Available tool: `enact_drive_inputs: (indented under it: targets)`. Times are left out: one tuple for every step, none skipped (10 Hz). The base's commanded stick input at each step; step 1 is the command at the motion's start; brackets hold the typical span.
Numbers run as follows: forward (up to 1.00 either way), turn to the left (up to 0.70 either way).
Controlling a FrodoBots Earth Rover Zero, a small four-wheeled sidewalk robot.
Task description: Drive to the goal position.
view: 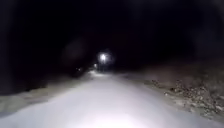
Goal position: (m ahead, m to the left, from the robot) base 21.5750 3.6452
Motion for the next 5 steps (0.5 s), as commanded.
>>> enact_drive_inputs:
  targets:
    - [0.85,0.0]
    - [0.85,0.0]
    - [0.85,0.0]
    - [0.85,0.0]
    - [0.85,0.0]
